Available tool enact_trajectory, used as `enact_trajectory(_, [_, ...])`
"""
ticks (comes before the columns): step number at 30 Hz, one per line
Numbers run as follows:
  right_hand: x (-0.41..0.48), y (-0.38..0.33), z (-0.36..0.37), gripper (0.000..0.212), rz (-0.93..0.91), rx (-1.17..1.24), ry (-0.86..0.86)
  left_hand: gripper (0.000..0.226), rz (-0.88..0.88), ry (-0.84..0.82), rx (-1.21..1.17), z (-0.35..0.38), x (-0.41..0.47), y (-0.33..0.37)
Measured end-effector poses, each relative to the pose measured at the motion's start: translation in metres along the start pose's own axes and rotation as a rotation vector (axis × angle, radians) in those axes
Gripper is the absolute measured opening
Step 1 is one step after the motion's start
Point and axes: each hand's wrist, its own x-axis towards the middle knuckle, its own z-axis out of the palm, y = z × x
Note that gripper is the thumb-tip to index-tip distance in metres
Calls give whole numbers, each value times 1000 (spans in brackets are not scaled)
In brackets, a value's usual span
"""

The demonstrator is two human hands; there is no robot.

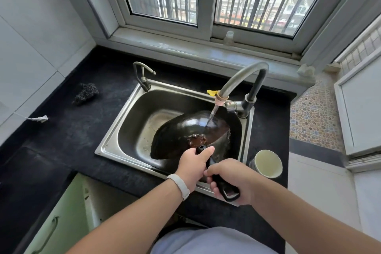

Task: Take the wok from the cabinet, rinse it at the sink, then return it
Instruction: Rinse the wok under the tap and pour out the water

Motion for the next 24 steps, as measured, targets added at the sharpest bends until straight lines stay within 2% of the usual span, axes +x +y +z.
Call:
enact_trajectory(3, [3, 1, -4, 8, 3, -7, 0, 35, -1, 10, 13, 6, 4, -2])
enact_trajectory(6, [6, 5, -10, 1, -50, -145, 27, 30, 27, 41, 81, 11, 5, -7])
enact_trajectory(11, [9, 14, -15, 9, -157, -674, 187, 40, 87, 90, 165, 20, 4, -19])
enact_trajectory(14, [7, 17, -12, 14, -237, -1122, 352, 31, 112, 101, 196, 27, 4, -20])
enact_trajectory(15, [5, 19, -10, 15, -279, -1199, 396, 28, 118, 102, 207, 28, 5, -19])
enact_trajectory(18, [5, 26, -9, 24, -328, -1207, 427, 28, 126, 94, 227, 27, 7, -19])
enact_trajectory(22, [7, 34, -18, 17, -359, -1044, 427, 29, 104, 94, 211, 28, 9, -24])
enact_trajectory(24, [9, 37, -23, 25, -379, -951, 447, 24, 101, 88, 194, 30, 9, -24])
